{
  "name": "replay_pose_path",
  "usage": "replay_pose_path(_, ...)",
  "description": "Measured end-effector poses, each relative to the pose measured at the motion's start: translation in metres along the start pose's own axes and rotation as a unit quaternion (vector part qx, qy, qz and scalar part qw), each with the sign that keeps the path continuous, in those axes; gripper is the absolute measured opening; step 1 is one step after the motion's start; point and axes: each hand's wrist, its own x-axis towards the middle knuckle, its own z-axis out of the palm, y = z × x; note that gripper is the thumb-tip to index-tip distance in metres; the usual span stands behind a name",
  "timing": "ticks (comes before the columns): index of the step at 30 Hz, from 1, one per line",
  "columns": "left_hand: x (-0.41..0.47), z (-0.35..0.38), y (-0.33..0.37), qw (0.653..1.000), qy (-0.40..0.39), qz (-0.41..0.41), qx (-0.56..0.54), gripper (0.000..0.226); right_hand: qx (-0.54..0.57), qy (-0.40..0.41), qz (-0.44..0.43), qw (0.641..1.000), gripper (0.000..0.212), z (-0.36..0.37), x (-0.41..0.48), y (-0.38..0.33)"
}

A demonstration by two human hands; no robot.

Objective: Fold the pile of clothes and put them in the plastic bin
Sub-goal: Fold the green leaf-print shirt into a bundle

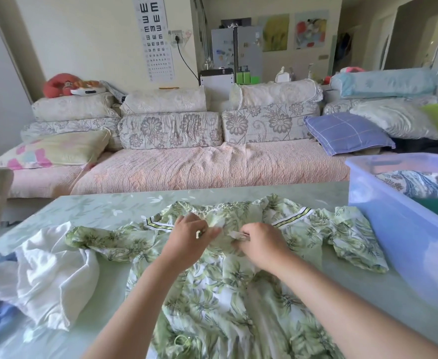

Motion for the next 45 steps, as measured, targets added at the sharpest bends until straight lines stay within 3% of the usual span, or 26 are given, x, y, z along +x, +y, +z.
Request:
replay_pose_path(2, -0.006, 0.002, -0.006, 0.998, -0.048, -0.029, 0.038, 0.046, 0.043, -0.029, -0.014, 0.999, 0.039, -0.004, 0.000, 0.006)
replay_pose_path(4, -0.008, 0.008, -0.004, 0.991, -0.062, -0.109, -0.035, 0.041, 0.108, -0.051, -0.021, 0.993, 0.050, -0.009, -0.004, 0.009)
replay_pose_path(8, 0.002, 0.006, 0.005, 0.956, 0.089, -0.218, -0.173, 0.036, 0.184, -0.082, -0.002, 0.980, 0.051, -0.020, -0.001, 0.015)
replay_pose_path(10, 0.003, 0.000, 0.007, 0.949, 0.152, -0.199, -0.189, 0.033, 0.161, -0.083, 0.006, 0.983, 0.044, -0.025, 0.002, 0.019)
replay_pose_path(11, 0.002, -0.004, 0.008, 0.955, 0.146, -0.172, -0.194, 0.029, 0.135, -0.072, 0.012, 0.988, 0.036, -0.026, 0.003, 0.021)
replay_pose_path(12, -0.001, -0.008, 0.009, 0.965, 0.107, -0.133, -0.202, 0.026, 0.105, -0.055, 0.016, 0.993, 0.028, -0.026, 0.003, 0.022)
replay_pose_path(14, -0.008, -0.014, 0.011, 0.977, -0.050, -0.064, -0.199, 0.027, 0.060, -0.024, 0.016, 0.998, 0.011, -0.026, 0.001, 0.025)
replay_pose_path(16, -0.013, -0.012, 0.012, 0.975, -0.190, -0.045, -0.105, 0.044, 0.050, -0.039, 0.003, 0.998, 0.011, -0.029, -0.003, 0.022)
replay_pose_path(19, -0.015, -0.001, 0.005, 0.970, -0.219, -0.027, 0.106, 0.039, -0.044, -0.182, -0.015, 0.982, 0.031, -0.032, -0.008, 0.017)
replay_pose_path(22, -0.012, 0.014, -0.003, 0.969, -0.202, 0.019, 0.140, 0.025, -0.244, -0.234, -0.019, 0.941, 0.017, -0.025, -0.011, 0.017)
replay_pose_path(24, -0.010, 0.014, 0.002, 0.979, -0.170, 0.012, 0.115, 0.009, -0.252, -0.197, 0.038, 0.947, 0.019, -0.020, -0.009, 0.017)
replay_pose_path(26, -0.005, 0.013, 0.009, 0.990, -0.038, 0.020, 0.131, 0.026, -0.183, -0.072, 0.065, 0.978, 0.025, -0.020, -0.001, 0.017)
replay_pose_path(27, -0.001, 0.010, 0.010, 0.989, 0.052, 0.043, 0.130, 0.031, -0.140, 0.035, 0.026, 0.989, 0.030, -0.022, 0.005, 0.018)
replay_pose_path(29, 0.004, 0.002, 0.013, 0.964, 0.201, 0.111, 0.132, 0.028, -0.106, 0.206, -0.126, 0.964, 0.032, -0.029, 0.009, 0.019)
replay_pose_path(31, 0.006, -0.003, 0.013, 0.943, 0.239, 0.168, 0.161, 0.026, -0.161, 0.221, -0.236, 0.932, 0.020, -0.030, 0.008, 0.022)
replay_pose_path(33, 0.001, -0.001, 0.010, 0.955, 0.129, 0.202, 0.173, 0.034, -0.251, 0.098, -0.270, 0.924, 0.018, -0.022, 0.003, 0.028)
replay_pose_path(34, -0.006, -0.001, 0.009, 0.973, -0.013, 0.163, 0.165, 0.029, -0.268, -0.001, -0.243, 0.932, 0.016, -0.018, -0.002, 0.029)
replay_pose_path(35, -0.013, -0.001, 0.010, 0.965, -0.183, 0.097, 0.161, 0.020, -0.274, -0.106, -0.206, 0.933, 0.012, -0.015, -0.008, 0.029)
replay_pose_path(37, -0.020, 0.000, 0.009, 0.895, -0.423, -0.032, 0.139, 0.036, -0.235, -0.261, -0.123, 0.928, 0.021, -0.012, -0.015, 0.024)
replay_pose_path(39, -0.021, -0.002, 0.006, 0.876, -0.468, -0.109, 0.037, 0.038, -0.141, -0.338, -0.047, 0.929, 0.012, -0.013, -0.013, 0.021)
replay_pose_path(42, -0.010, -0.002, -0.002, 0.937, -0.300, -0.148, -0.096, 0.030, -0.003, -0.351, 0.029, 0.936, 0.025, -0.010, -0.004, 0.023)
replay_pose_path(45, 0.006, 0.007, -0.009, 0.992, -0.086, -0.092, 0.004, 0.025, -0.019, -0.174, 0.019, 0.984, 0.033, -0.005, 0.010, 0.029)
